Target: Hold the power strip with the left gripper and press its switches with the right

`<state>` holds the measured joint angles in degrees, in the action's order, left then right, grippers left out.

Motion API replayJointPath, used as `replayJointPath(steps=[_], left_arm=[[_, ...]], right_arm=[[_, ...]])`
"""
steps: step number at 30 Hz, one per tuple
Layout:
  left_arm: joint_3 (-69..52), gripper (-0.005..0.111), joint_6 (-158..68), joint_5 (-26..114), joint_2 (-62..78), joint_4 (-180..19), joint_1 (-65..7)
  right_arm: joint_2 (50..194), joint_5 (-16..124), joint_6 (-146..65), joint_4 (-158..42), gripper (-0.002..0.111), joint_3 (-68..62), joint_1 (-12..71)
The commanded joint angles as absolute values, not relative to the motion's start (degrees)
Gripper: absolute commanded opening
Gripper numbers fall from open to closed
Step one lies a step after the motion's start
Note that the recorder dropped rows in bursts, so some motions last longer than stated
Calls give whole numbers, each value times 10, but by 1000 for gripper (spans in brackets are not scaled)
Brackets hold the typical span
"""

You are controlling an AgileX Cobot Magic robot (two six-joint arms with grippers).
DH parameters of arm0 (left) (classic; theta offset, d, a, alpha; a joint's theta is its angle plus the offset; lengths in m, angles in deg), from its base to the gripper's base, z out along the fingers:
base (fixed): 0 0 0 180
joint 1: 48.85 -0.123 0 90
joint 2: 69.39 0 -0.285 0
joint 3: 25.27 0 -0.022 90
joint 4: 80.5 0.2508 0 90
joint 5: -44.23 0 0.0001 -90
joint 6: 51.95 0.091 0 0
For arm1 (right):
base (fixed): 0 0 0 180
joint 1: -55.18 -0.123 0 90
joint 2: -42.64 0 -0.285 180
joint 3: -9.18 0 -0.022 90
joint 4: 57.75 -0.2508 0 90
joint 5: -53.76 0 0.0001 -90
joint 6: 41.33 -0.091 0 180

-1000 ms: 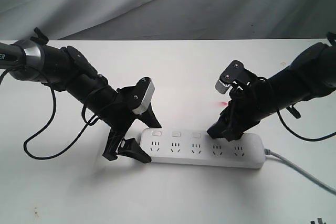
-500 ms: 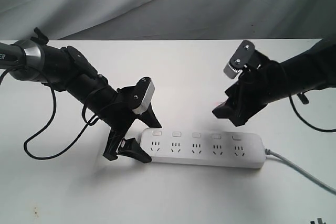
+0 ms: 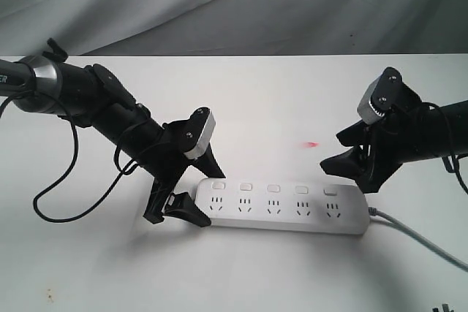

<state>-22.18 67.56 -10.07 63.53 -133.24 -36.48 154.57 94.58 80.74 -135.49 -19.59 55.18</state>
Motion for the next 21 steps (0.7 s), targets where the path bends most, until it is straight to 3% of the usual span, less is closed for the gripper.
replayJointPath(steps=[1,21], left_arm=[[-224,0,680,-96,636,-1335,-363],[-224,0,680,-96,636,-1335,-363]], right_arm=[[1579,941,814,-1354,62,-199,553],[1597,913,814,-1339,62,-199,553]])
